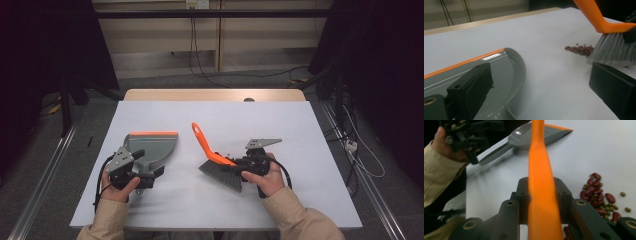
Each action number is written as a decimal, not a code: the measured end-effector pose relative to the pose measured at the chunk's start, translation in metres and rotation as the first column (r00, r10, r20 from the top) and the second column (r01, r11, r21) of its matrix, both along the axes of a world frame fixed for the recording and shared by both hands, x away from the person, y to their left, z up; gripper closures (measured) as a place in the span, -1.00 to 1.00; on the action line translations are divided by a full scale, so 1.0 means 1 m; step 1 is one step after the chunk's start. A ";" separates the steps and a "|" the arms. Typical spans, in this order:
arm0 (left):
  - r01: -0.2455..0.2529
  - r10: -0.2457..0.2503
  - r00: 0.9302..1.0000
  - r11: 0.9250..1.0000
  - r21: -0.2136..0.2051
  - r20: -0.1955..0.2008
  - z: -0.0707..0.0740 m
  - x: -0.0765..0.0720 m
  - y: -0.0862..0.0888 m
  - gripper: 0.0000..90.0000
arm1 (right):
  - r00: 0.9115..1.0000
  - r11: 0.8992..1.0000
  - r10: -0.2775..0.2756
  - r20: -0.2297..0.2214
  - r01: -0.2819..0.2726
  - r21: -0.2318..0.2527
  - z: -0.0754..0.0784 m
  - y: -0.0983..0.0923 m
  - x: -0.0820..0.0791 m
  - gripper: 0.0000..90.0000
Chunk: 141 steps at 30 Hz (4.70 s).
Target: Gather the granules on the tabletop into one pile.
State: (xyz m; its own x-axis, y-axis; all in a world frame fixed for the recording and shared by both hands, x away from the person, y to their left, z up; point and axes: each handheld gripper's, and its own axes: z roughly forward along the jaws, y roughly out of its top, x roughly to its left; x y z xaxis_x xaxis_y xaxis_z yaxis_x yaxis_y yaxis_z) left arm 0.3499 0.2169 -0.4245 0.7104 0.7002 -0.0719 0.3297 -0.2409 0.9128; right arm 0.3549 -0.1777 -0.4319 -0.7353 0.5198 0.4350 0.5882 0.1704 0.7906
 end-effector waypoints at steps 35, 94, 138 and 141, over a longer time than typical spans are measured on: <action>-0.022 0.022 1.000 1.000 -0.003 -0.006 -0.001 0.003 0.001 -0.90 | 0.964 0.973 0.217 0.156 -0.200 -0.116 -0.018 -0.007 0.057 0.57; 0.016 -0.016 1.000 1.000 -0.021 0.007 0.001 0.001 0.000 -0.89 | 0.687 0.686 -0.624 0.373 0.710 -0.161 -0.020 0.017 0.000 0.58; 0.015 -0.014 1.000 1.000 -0.016 0.008 0.001 0.001 0.001 -0.89 | 0.900 0.947 -0.167 0.402 0.260 -0.190 -0.004 -0.011 0.054 0.58; 0.011 -0.011 1.000 1.000 -0.018 0.005 0.002 0.001 0.003 -0.89 | 0.907 0.959 -0.055 0.417 0.165 -0.232 -0.006 -0.008 0.067 0.58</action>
